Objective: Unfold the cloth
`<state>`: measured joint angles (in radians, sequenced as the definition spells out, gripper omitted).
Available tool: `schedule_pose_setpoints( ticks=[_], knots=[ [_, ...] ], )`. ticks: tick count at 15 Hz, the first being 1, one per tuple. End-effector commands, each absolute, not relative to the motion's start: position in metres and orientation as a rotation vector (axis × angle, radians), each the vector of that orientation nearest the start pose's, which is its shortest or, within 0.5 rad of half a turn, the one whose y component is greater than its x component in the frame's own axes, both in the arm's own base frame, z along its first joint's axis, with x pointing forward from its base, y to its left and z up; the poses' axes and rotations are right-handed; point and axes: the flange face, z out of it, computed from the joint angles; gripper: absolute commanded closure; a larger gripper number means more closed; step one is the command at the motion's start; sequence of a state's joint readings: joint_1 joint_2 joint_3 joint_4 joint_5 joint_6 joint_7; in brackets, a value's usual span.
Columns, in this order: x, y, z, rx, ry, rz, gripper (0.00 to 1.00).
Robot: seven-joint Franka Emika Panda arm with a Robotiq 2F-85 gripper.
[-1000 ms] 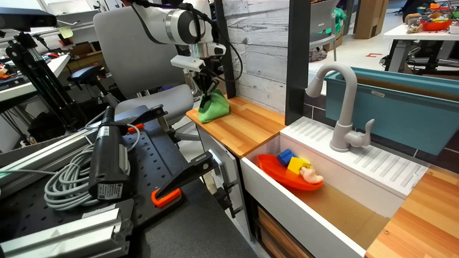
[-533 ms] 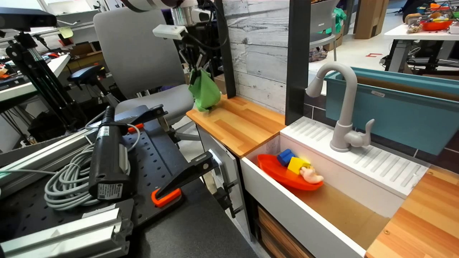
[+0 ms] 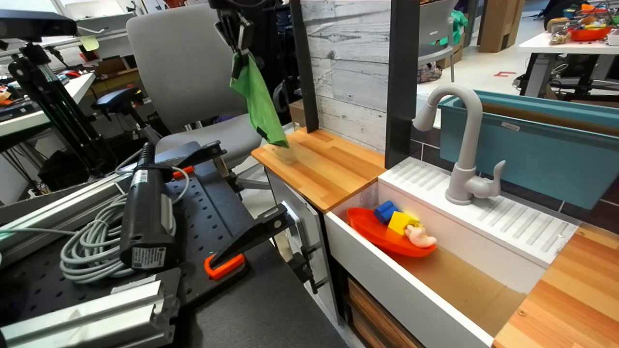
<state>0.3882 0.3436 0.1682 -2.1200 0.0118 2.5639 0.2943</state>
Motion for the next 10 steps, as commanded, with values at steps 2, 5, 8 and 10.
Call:
schedule_pose_setpoints(
  ticks=[2,5,8,10],
  knots=[
    [0.483,0.259,0.286,-2.960,-0.249,-0.158,0.99],
    [0.486,0.218,0.285,-2.930,-0.149,-0.146,0.99],
    [0.492,0.177,0.277,-2.895,-0.052,-0.128,0.99],
    [0.497,0.148,0.270,-2.861,0.012,-0.102,0.99]
  ],
)
